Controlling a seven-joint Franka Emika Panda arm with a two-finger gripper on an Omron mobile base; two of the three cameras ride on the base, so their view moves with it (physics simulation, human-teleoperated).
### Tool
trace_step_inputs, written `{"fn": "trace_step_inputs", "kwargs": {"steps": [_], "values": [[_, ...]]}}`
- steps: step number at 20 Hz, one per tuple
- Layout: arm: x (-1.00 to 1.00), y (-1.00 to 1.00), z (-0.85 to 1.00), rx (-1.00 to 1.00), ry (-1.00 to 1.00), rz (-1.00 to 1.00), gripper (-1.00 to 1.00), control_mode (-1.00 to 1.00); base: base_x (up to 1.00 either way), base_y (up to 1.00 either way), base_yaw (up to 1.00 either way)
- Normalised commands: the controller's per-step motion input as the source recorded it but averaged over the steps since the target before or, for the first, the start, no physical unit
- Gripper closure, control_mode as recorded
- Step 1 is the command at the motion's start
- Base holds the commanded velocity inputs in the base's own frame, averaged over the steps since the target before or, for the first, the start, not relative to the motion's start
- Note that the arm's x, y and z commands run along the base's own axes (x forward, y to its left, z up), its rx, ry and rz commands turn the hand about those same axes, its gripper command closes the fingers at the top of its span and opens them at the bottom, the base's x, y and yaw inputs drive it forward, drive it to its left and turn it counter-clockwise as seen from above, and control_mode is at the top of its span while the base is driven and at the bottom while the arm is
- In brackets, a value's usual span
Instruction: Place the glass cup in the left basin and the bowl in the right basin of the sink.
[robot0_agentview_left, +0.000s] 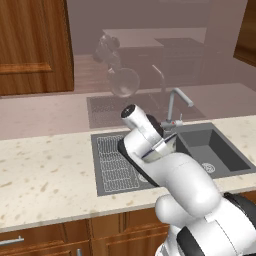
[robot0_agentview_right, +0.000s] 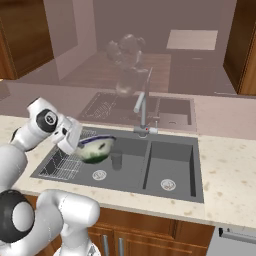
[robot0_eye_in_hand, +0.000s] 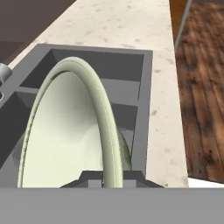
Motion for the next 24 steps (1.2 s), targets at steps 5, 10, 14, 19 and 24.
{"fn": "trace_step_inputs", "kwargs": {"steps": [5, 10, 14, 19, 24], "values": [[0.00, -0.57, -0.08, 0.00, 0.00, 0.00, 1.00, -1.00, 0.00, 0.00, 0.00], [0.00, -0.61, -0.16, 0.00, 0.00, 0.00, 1.00, -1.00, 0.00, 0.00, 0.00], [0.00, -0.57, -0.19, 0.00, 0.00, 0.00, 1.00, -1.00, 0.00, 0.00, 0.00], [0.00, -0.57, -0.09, 0.00, 0.00, 0.00, 1.00, -1.00, 0.00, 0.00, 0.00], [0.00, -0.59, -0.01, 0.00, 0.00, 0.00, 1.00, -1.00, 0.00, 0.00, 0.00]]}}
